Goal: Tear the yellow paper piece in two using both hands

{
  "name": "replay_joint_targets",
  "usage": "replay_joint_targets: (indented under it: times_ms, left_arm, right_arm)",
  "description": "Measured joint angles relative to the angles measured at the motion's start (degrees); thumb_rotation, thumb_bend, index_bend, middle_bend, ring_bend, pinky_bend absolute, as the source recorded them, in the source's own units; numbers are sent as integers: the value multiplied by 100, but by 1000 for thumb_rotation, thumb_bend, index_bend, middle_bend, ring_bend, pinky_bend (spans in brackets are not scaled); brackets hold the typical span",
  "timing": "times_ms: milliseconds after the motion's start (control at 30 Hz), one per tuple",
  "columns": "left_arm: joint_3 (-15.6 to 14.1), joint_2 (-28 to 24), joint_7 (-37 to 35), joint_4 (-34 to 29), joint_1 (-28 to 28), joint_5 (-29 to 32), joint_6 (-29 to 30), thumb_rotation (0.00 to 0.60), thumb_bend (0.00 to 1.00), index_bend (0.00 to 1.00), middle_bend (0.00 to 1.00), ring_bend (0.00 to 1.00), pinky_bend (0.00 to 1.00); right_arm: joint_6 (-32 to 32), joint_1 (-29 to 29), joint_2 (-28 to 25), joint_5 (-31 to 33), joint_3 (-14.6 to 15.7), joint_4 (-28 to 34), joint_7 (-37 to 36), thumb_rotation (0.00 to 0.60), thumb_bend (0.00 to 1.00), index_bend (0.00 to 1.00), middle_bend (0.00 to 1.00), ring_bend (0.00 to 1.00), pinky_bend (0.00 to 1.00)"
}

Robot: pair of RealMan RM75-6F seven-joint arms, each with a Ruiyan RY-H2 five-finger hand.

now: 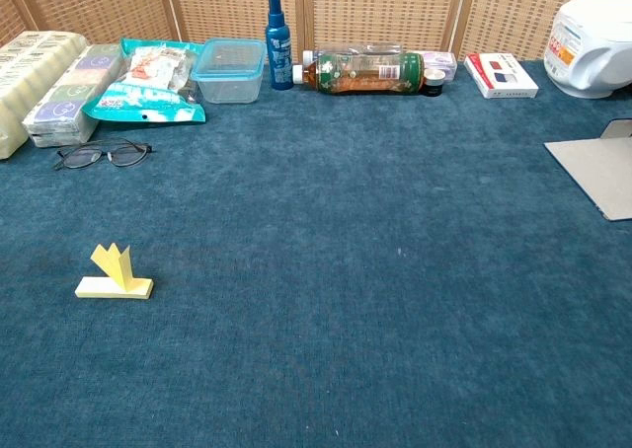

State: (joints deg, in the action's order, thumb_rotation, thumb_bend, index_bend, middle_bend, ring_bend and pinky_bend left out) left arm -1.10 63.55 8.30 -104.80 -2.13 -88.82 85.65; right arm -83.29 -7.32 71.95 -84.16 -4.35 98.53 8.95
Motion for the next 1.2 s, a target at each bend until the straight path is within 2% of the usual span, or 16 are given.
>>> replay_joint_targets:
  times_ms: [333,767,933,967,1033,1100,1200]
  left_arm:
    - [14,13,33,-8,-63,-25,-73,600,249,244,391,387,503]
    - [47,-291,-32,-227,-232,-28,-302,600,249,242,376,386,503]
    - [75,-302,174,-257,-273,51,-349,600,248,242,382,434,512]
    - [85,-294,249,-245,-289,56,-359,600,248,242,407,470,540]
    - [99,-276,367,-209,-323,46,-382,600,247,242,520,583,632]
    - [115,-247,465,-145,-384,12,-430,600,248,242,735,792,797]
    - [140,-202,510,-47,-476,-48,-503,600,248,242,908,969,975]
  right_arm:
    - [-78,51,-43,-28,8,9,-50,600,473,227,276,138,193]
    - [-170,139,-75,-77,36,-15,-187,600,473,227,275,138,193]
    - [-147,138,-100,-88,41,-35,-209,600,472,227,275,138,193]
    - [-145,137,-98,-90,40,-42,-215,600,472,227,275,138,193]
    - [-132,134,-94,-92,41,-57,-225,600,472,227,275,138,193]
    - [-115,130,-91,-88,42,-71,-234,600,472,227,275,138,193]
    - [-75,118,-103,-83,46,-98,-252,600,472,226,276,138,192]
